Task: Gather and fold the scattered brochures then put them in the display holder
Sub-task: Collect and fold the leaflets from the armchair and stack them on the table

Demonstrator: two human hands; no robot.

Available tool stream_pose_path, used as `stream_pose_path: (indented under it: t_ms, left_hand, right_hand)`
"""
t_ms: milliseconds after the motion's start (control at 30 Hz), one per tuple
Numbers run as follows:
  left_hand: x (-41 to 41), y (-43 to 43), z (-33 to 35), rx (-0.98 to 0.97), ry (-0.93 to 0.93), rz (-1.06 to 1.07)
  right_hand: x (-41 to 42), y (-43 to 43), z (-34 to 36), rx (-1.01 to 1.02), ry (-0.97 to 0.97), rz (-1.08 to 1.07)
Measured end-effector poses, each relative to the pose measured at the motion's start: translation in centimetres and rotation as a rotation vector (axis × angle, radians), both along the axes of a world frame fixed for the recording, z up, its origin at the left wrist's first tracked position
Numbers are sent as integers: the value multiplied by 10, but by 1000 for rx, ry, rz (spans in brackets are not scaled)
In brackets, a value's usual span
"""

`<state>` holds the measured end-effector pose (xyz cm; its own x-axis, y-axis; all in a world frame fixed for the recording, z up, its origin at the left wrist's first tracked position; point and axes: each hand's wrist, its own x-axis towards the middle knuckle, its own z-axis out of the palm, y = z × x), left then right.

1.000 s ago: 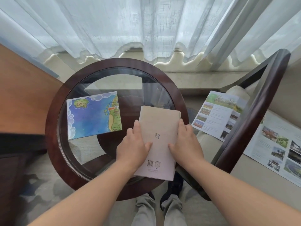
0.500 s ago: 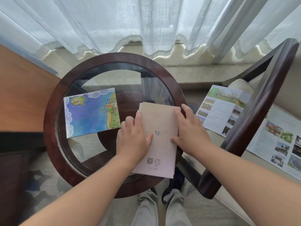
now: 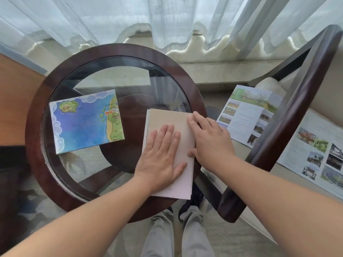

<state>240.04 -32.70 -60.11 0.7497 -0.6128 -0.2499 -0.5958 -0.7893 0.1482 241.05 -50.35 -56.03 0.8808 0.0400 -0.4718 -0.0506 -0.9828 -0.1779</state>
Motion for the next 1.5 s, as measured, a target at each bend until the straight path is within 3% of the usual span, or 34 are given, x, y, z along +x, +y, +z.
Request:
stream_pose_path:
  t_ms: [167, 400, 667, 767, 867, 1233, 1500]
  left_hand:
    - [-28, 28, 3, 55, 25, -225]
    - [-11, -16, 6, 128, 30, -100]
    - [-41, 29, 7, -42, 42, -343]
    - [4, 32, 8, -114, -3, -269]
    - [48, 32, 7, 23, -7, -185]
    - [7, 83, 6, 93, 28, -292]
    - [37, -15, 8, 78, 48, -170]
  right_hand:
    - [-1, -2, -3, 28, 8, -4]
    - [-1, -6, -9, 52, -7, -12]
    - [-3, -8, -10, 60, -2, -12]
    - [-3, -8, -11, 65, -2, -13]
    - [-4, -8, -12, 60, 0, -29]
    - [-4, -5, -12, 63, 22, -53]
    - [-3, -5, -14, 47, 19, -50]
